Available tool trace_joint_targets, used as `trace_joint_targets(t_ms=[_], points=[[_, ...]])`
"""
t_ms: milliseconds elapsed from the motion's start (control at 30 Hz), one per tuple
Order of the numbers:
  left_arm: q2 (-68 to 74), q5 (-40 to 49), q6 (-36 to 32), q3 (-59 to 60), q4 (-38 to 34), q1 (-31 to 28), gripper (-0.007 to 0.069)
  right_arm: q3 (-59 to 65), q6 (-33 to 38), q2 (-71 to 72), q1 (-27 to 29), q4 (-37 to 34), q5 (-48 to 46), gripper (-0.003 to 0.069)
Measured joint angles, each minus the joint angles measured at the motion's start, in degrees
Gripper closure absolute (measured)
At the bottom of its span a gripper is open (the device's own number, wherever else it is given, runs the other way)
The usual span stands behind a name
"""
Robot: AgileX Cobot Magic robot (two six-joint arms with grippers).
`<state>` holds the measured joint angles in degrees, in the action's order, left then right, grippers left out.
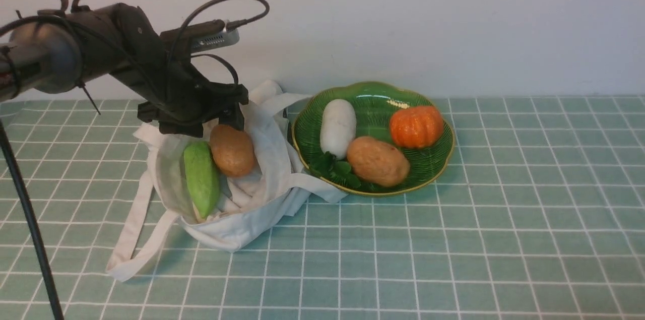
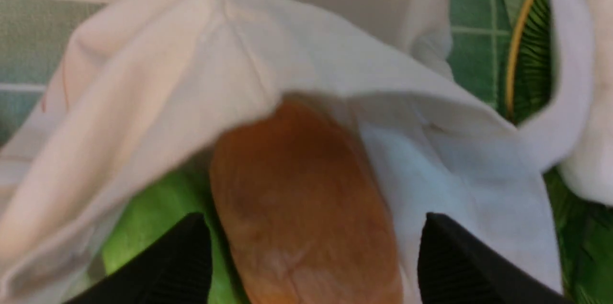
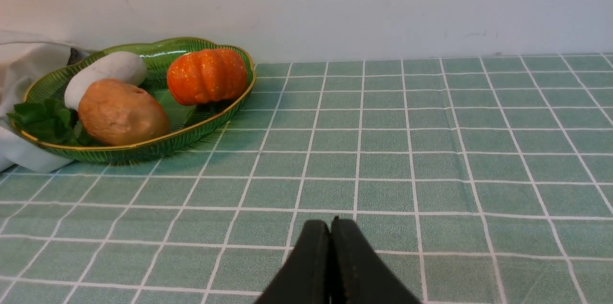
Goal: Take vegetables from cloth bag on blue coffee tablecloth place on plate.
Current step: 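Reach into the cloth bag and grasp the potato inside with the left gripper, then take the potato out of the bag and place it on the plate with the left gripper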
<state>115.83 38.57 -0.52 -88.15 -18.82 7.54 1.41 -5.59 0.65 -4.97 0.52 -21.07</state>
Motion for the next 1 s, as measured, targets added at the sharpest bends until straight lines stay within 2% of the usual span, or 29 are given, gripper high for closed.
trace_joint_targets(t_ms=[367, 467, 600, 833, 1000], points=[[4.44, -4.39, 0.00, -0.26, -2.08, 0.00, 0.0116, 0.00, 0.00, 0.00, 0.00, 0.00, -0.05, 0.0673], [5.88, -5.93, 0.00, -0.58, -5.69, 0.00, 0.0203, 0.00, 0.00, 0.00, 0.00, 0.00, -0.05, 0.0673], [6.37, -5.96, -0.20, -0.99, -7.60, -0.05, 0.0210, 0.00, 0.00, 0.00, 0.00, 0.00, -0.05, 0.0673], [2.46, -0.29, -5.77, -0.48, -6.97, -0.05, 0.0210, 0.00, 0.00, 0.00, 0.00, 0.00, -0.05, 0.0673], [-3.51, 1.26, -6.28, -0.48, -3.81, -0.05, 0.0210, 0.00, 0.00, 0.00, 0.00, 0.00, -0.05, 0.0673]])
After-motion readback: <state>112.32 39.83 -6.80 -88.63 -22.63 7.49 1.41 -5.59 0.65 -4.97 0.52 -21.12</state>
